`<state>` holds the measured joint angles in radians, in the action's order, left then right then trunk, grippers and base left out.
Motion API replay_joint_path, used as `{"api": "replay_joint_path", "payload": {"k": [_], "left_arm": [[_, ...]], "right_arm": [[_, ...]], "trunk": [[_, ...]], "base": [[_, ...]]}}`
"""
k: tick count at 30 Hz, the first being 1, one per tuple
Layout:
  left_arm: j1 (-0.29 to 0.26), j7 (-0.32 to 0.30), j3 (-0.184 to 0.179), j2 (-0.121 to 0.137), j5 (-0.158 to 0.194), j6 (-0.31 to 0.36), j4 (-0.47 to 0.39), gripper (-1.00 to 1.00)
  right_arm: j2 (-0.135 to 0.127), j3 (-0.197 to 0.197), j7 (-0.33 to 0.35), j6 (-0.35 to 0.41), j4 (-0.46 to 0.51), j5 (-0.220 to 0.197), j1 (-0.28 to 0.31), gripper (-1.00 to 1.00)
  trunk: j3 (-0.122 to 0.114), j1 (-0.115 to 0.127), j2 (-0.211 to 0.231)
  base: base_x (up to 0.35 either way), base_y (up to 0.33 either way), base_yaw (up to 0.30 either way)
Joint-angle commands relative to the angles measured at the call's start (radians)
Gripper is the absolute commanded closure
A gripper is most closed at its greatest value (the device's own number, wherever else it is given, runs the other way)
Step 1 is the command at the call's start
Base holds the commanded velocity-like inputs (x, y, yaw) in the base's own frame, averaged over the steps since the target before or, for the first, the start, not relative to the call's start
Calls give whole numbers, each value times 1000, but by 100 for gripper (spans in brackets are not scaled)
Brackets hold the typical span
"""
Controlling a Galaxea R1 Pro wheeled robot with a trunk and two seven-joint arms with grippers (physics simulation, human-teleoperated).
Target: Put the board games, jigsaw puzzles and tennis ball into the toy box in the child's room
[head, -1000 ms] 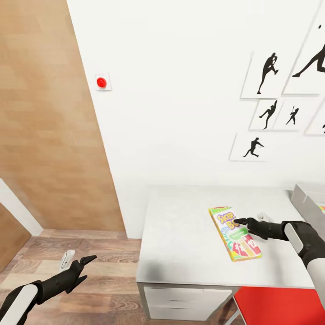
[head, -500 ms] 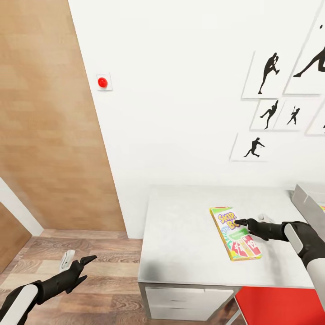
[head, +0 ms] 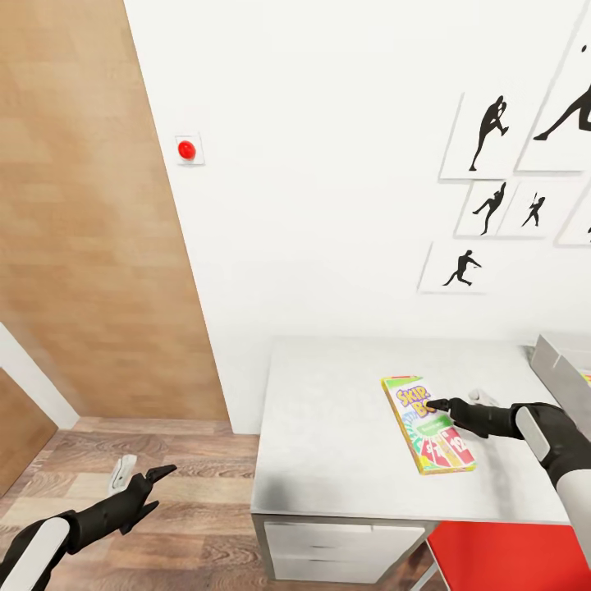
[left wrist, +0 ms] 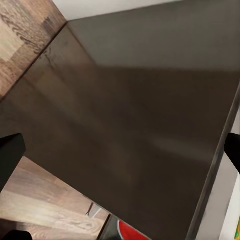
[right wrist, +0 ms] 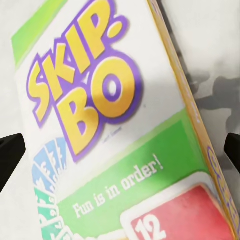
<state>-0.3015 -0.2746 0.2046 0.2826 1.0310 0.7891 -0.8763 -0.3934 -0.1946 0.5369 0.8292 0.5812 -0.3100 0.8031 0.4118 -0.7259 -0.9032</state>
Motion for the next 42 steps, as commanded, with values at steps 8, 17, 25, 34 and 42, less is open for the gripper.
{"api": "replay_joint_path", "payload": {"k": [8,17,25,34,42], "left_arm": [[-1,-4,1,0,0,7,7,-100],[-1,-4,1,0,0,6,9,-100],[-1,-3,-1,-2,-2,6,9,-100],[-1,-3,-2,-2,-2,6,10,-100],[-1,-3,-2,-2,-2,6,10,-100]], "right_arm": [[1,-2,5,6,0,2,1,-100],[1,-3,10,5,2,0,0,-100],[0,-3,10,5,2,0,-1,-100],[-4,-7,4,5,1,-1,0,-100],[-8,-49,-32,4,-5,-2,1,-100]], "trunk": [[1,0,-1],[1,0,-1],[-2,0,-1],[-3,0,-1],[-3,0,-1]], "base": [[0,142,0],[0,297,5],[0,81,132],[0,4,18],[158,0,1]]}}
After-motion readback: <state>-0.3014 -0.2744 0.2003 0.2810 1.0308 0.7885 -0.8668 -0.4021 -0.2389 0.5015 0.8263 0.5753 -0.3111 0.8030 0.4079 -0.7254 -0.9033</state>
